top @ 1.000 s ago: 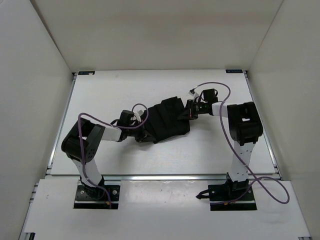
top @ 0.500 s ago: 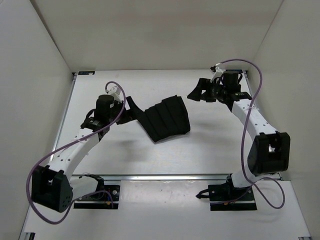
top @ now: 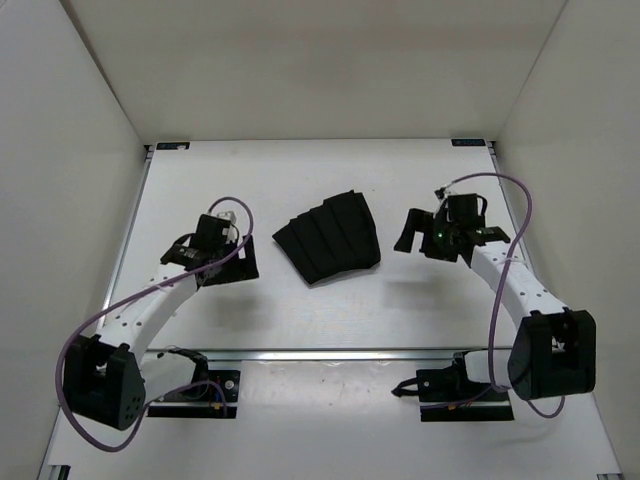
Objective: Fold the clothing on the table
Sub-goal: Fold the skirt
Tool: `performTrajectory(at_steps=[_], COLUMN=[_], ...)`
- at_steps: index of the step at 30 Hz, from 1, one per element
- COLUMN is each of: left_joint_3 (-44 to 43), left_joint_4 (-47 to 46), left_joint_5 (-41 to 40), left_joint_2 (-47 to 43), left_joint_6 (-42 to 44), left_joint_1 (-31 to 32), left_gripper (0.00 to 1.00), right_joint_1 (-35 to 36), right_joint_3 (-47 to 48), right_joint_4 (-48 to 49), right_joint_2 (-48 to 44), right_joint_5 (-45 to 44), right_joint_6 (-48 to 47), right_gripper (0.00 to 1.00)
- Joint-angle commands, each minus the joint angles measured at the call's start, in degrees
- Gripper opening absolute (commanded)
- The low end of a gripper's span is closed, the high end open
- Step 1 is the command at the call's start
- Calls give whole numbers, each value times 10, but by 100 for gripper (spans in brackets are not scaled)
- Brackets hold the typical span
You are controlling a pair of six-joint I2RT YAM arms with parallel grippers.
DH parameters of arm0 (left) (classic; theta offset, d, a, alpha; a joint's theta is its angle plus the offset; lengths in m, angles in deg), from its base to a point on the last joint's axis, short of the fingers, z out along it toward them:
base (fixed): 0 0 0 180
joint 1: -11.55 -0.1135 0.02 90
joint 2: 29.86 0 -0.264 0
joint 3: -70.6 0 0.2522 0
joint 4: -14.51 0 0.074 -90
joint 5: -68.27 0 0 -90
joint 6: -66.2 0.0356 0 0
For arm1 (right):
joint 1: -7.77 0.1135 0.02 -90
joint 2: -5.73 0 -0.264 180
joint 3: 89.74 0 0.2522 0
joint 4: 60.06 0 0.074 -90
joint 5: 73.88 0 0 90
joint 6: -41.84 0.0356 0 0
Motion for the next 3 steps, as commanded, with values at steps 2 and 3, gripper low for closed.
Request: performTrajectory(at_steps=[2,3], left_joint_3=[12,15], left_joint_4=[1,1], left_joint_5=[-6,-6], left_joint_2=[-54,-56], left_joint_6=[26,23], left_joint_1=[0,1], left_gripper=[99,98], right_joint_1=[-20,-18], right_joint_3=[-27,-36], right_joint_4=[1,7], right_joint_2=[-48,-57], right_joint_5=[-18,-21], right_joint_6=[24,20], right_gripper=[99,99])
